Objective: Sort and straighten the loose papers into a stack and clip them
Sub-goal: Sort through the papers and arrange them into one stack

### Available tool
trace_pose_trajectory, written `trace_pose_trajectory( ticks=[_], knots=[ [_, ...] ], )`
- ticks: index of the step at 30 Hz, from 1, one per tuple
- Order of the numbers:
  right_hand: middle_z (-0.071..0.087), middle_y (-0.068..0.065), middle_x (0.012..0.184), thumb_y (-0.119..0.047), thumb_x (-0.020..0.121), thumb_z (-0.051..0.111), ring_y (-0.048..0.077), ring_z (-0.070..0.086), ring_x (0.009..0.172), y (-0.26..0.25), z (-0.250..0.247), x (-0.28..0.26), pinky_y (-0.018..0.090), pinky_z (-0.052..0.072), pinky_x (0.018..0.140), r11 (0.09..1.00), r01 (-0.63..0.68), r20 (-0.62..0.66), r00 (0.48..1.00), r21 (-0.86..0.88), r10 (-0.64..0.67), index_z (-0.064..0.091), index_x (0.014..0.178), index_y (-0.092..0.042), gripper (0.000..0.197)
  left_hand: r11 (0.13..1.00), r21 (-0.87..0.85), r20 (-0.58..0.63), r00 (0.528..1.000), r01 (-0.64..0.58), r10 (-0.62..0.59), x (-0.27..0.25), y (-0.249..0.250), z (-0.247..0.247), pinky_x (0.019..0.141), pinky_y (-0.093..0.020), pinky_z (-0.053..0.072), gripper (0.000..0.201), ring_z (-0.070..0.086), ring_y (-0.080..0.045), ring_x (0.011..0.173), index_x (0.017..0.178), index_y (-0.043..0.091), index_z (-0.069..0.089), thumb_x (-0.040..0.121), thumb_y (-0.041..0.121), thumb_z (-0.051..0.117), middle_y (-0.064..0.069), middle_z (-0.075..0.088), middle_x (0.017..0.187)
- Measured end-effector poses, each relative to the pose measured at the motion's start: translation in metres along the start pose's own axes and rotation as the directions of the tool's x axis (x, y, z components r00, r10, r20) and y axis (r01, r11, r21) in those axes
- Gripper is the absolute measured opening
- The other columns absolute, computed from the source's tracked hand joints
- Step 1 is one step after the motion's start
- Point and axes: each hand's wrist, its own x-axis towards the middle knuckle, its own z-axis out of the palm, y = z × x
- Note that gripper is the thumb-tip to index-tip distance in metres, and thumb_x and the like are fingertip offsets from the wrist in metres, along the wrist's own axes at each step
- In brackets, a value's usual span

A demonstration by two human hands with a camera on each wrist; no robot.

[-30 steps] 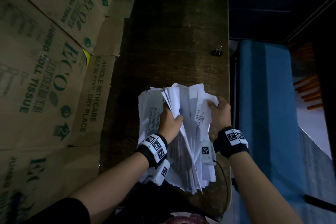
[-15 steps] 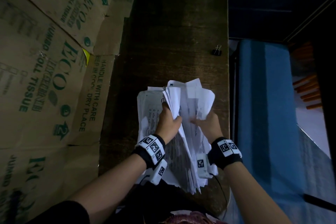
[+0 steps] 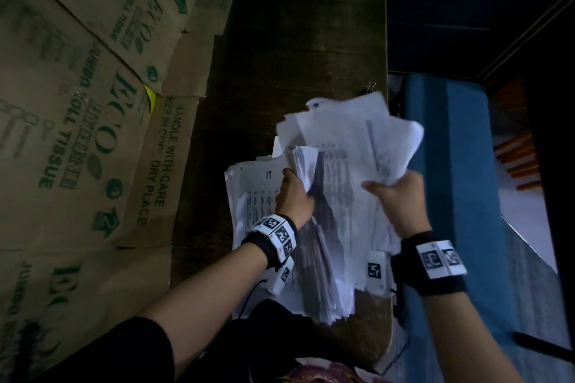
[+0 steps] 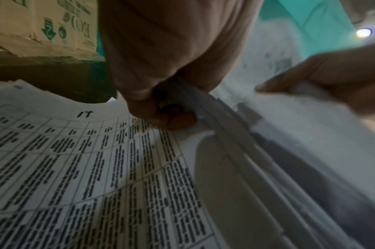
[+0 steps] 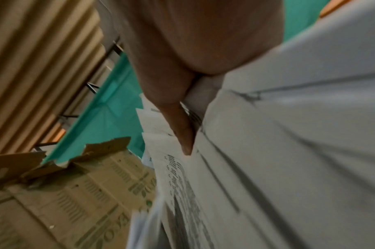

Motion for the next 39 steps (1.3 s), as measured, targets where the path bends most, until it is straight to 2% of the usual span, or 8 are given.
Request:
trace_pose_trajectory(
  ticks=[6, 9, 13, 17, 21, 26, 31, 39],
  knots=[
    [0.071, 0.01, 0.095, 0.0, 0.077, 0.075, 0.004, 0.065, 0.073, -0.064, -0.057, 0.001, 0.024, 0.055, 0.069, 0.969, 0.235, -0.085, 0.967, -0.071, -0.241, 0.07, 0.097, -0.007, 0.022, 0.991, -0.095, 0.298, 0.953, 0.092, -0.06, 0.015, -0.008, 0.005, 0.094, -0.039, 0.053, 0.104, 0.049, -0.027, 0.126, 0.142, 0.029, 0.02, 0.062, 0.042, 0.085, -0.004, 0.04, 0.141],
    [0.073, -0.006, 0.091, -0.002, 0.078, 0.076, -0.008, 0.064, 0.073, -0.091, -0.082, -0.006, 0.025, 0.054, 0.073, 0.934, 0.357, -0.11, 0.927, -0.026, -0.358, 0.069, 0.098, -0.017, 0.027, 0.963, -0.269, 0.242, 0.966, -0.025, 0.092, 0.0, 0.007, -0.024, 0.107, -0.044, 0.041, 0.119, 0.031, -0.022, 0.136, 0.148, 0.035, 0.009, 0.059, 0.032, 0.089, 0.002, 0.021, 0.151],
    [0.073, -0.016, 0.097, 0.007, 0.077, 0.074, 0.011, 0.068, 0.096, -0.115, -0.091, -0.011, 0.028, 0.055, 0.083, 0.858, 0.487, 0.024, 0.867, 0.162, -0.497, 0.069, 0.098, -0.028, 0.041, 0.757, -0.56, 0.022, 0.908, -0.336, 0.419, -0.019, 0.043, -0.09, 0.101, -0.04, 0.042, 0.103, 0.04, -0.014, 0.133, 0.142, 0.033, 0.029, 0.06, 0.021, 0.089, 0.008, 0.037, 0.147],
    [0.074, -0.013, 0.093, 0.011, 0.076, 0.068, 0.008, 0.068, 0.089, -0.109, -0.061, -0.001, 0.031, 0.056, 0.08, 0.9, 0.35, 0.208, 0.89, 0.26, -0.406, 0.067, 0.105, -0.01, 0.036, 0.613, -0.71, 0.033, 0.853, -0.347, 0.521, -0.034, 0.056, -0.136, 0.089, -0.028, 0.052, 0.059, 0.062, -0.014, 0.114, 0.122, 0.013, 0.055, 0.07, 0.003, 0.079, 0.003, 0.069, 0.117],
    [0.073, -0.004, 0.1, 0.002, 0.073, 0.07, 0.016, 0.068, 0.098, -0.095, -0.015, -0.012, 0.042, 0.056, 0.088, 0.947, 0.253, 0.397, 0.863, 0.198, -0.313, 0.07, 0.103, -0.026, 0.041, 0.633, -0.665, -0.122, 0.894, -0.395, 0.431, -0.041, 0.026, -0.138, 0.096, -0.039, 0.051, 0.049, 0.063, -0.013, 0.113, 0.111, 0.026, 0.064, 0.074, -0.004, 0.075, 0.006, 0.07, 0.112],
    [0.073, -0.005, 0.087, 0.005, 0.074, 0.077, 0.01, 0.07, 0.083, -0.095, 0.03, -0.034, 0.027, 0.059, 0.072, 0.893, 0.247, 0.071, 0.953, 0.376, -0.294, 0.066, 0.093, -0.018, 0.032, 0.621, -0.643, -0.301, 0.893, -0.449, 0.334, -0.057, 0.0, -0.138, 0.086, -0.03, 0.056, 0.049, 0.065, -0.004, 0.104, 0.103, 0.03, 0.066, 0.066, 0.003, 0.083, 0.015, 0.072, 0.104],
    [0.074, -0.01, 0.076, 0.014, 0.081, 0.065, 0.005, 0.07, 0.074, -0.083, 0.032, -0.036, 0.025, 0.056, 0.066, 0.912, 0.206, 0.128, 0.956, 0.355, -0.265, 0.064, 0.093, -0.003, 0.021, 0.651, -0.622, -0.263, 0.899, -0.436, 0.35, -0.058, -0.013, -0.147, 0.092, -0.048, 0.054, 0.05, 0.068, -0.013, 0.103, 0.103, 0.017, 0.066, 0.06, 0.021, 0.09, 0.007, 0.073, 0.105],
    [0.065, -0.004, 0.083, 0.005, 0.062, 0.046, 0.015, 0.063, 0.081, -0.094, 0.028, -0.021, 0.035, 0.053, 0.072, 0.915, 0.252, 0.213, 0.921, 0.314, -0.327, 0.062, 0.101, -0.01, 0.044, 0.776, -0.516, -0.023, 0.912, -0.363, 0.41, -0.049, -0.006, -0.149, 0.096, -0.029, 0.051, 0.056, 0.062, 0.004, 0.104, 0.123, 0.017, 0.054, 0.074, 0.003, 0.078, 0.011, 0.066, 0.11]
  ],
)
